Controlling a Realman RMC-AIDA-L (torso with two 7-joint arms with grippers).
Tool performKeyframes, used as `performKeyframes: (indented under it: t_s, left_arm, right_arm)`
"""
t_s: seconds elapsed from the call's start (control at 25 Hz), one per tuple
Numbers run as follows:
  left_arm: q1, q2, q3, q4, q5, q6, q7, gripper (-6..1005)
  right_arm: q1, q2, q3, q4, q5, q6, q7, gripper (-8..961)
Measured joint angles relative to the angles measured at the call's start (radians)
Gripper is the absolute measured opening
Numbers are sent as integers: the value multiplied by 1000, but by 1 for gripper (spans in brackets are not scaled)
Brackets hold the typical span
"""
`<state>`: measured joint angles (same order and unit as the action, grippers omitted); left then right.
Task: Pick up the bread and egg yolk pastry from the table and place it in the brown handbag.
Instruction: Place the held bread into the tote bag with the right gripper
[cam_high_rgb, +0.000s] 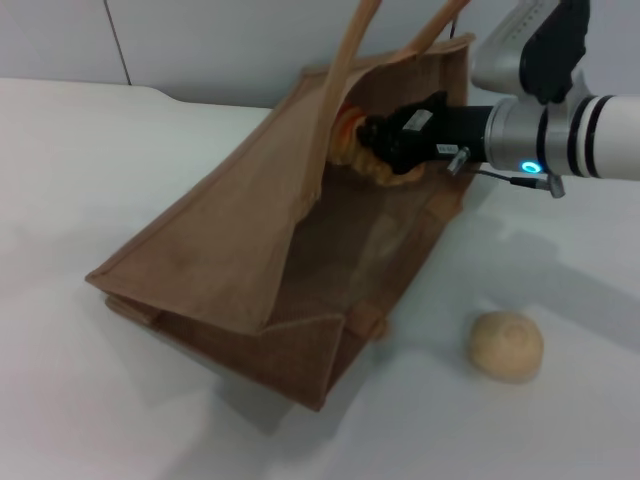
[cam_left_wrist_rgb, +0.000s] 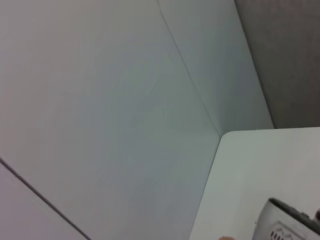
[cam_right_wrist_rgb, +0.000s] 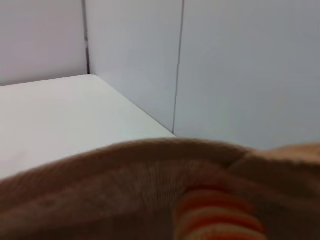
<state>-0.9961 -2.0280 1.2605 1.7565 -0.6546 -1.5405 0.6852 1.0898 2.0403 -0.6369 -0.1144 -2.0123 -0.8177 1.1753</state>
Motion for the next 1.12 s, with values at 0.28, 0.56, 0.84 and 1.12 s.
performKeyframes:
  t_s: [0.28,0.56,0.84,1.12]
  left_arm:
    - [-1,0,0,0,1,1,-1,111]
    - [10,0,0,6,8,9,-1,111]
    - [64,2,-2,20,80,28,-1,108]
    - [127,10,-20,16,121,59,-4,107]
  right_arm:
    - [7,1,1,26,3,4,-17,151]
    - [5,3,1,30,3,6,-19,402]
    - [-18,-1,-6,38,-2,7,-8,601]
    - [-114,-15,-19,-3,-20,-45,64,759]
